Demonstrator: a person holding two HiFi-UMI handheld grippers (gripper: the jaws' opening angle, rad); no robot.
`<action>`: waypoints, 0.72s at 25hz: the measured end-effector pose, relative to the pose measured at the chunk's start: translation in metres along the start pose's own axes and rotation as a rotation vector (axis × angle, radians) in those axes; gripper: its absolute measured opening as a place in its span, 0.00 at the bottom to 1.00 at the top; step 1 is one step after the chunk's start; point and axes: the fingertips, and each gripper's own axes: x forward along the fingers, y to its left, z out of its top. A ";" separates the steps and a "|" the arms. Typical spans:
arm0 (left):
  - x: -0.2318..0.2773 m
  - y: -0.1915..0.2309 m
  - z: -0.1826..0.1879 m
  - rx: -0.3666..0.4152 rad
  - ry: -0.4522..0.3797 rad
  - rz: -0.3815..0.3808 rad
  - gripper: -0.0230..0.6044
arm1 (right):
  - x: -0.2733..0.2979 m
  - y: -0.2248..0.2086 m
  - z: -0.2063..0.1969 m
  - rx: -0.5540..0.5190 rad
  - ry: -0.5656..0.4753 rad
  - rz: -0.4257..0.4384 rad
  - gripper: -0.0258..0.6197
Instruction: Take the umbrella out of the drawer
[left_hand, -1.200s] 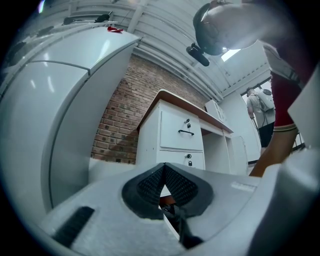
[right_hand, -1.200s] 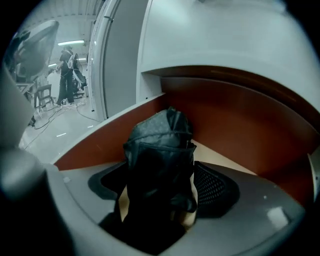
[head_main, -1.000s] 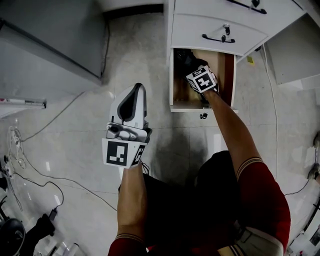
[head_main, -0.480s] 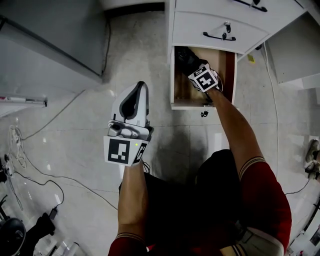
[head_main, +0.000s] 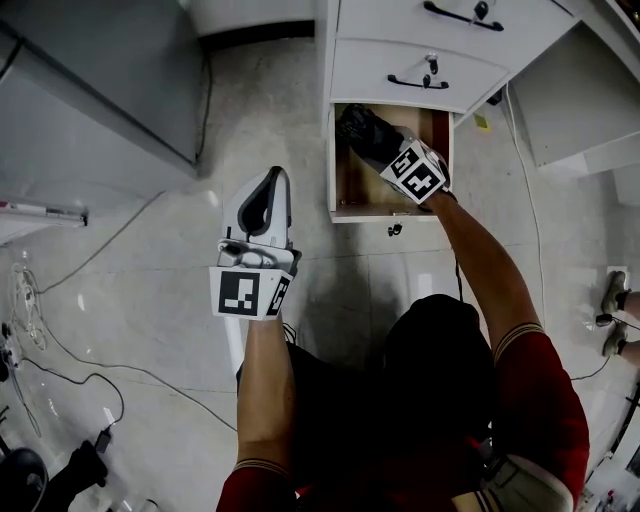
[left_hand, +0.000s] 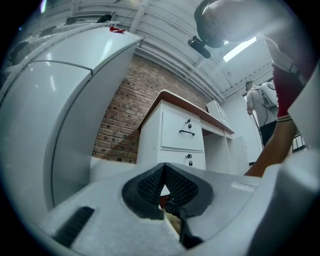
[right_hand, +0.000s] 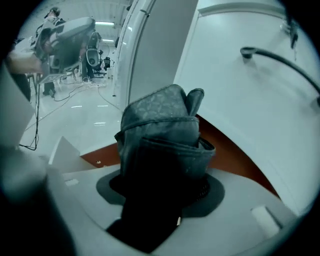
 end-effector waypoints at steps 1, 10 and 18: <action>0.000 -0.001 0.000 0.003 0.002 -0.002 0.04 | -0.007 0.004 0.004 -0.011 -0.014 0.007 0.45; -0.002 0.000 0.003 0.016 0.005 -0.002 0.04 | -0.079 0.037 0.066 -0.031 -0.231 0.058 0.45; -0.005 0.000 0.026 0.066 0.039 0.034 0.04 | -0.152 0.046 0.136 0.016 -0.437 0.093 0.45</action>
